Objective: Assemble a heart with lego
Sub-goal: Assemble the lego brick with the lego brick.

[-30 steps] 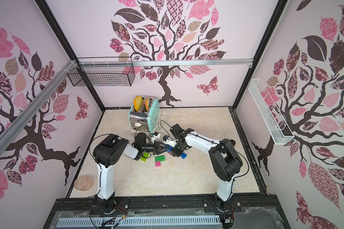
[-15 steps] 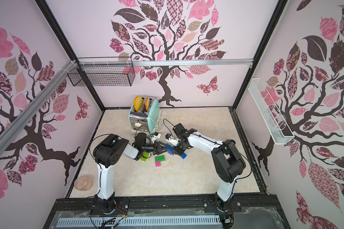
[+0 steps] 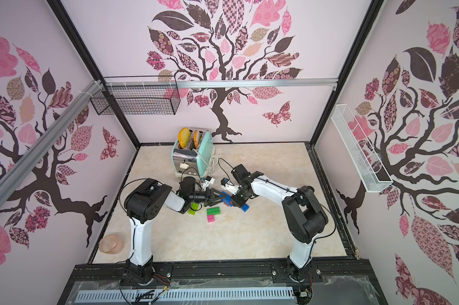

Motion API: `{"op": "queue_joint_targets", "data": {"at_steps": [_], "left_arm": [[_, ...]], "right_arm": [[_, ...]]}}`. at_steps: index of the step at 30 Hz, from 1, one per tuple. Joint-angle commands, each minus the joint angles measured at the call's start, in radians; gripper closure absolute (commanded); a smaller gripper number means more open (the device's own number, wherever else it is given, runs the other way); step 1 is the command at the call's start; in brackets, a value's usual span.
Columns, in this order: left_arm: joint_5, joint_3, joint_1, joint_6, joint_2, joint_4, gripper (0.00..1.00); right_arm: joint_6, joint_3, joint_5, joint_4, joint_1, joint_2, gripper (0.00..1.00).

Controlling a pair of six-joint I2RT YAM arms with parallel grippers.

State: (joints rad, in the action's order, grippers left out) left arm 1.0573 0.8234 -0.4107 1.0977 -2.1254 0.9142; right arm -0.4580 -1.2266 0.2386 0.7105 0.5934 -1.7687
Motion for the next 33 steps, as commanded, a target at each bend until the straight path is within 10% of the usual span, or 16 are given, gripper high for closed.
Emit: {"op": "queue_joint_targets", "data": {"at_steps": [1, 33], "left_arm": [[0.023, 0.003, -0.006, -0.011, -0.015, 0.004, 0.62], [0.029, 0.010, -0.020, -0.002, -0.015, 0.014, 0.62]], "right_arm": [[-0.012, 0.008, 0.041, -0.045, 0.009, 0.002, 0.75], [-0.054, -0.202, -0.068, 0.123, 0.077, -0.153, 0.77]]}}
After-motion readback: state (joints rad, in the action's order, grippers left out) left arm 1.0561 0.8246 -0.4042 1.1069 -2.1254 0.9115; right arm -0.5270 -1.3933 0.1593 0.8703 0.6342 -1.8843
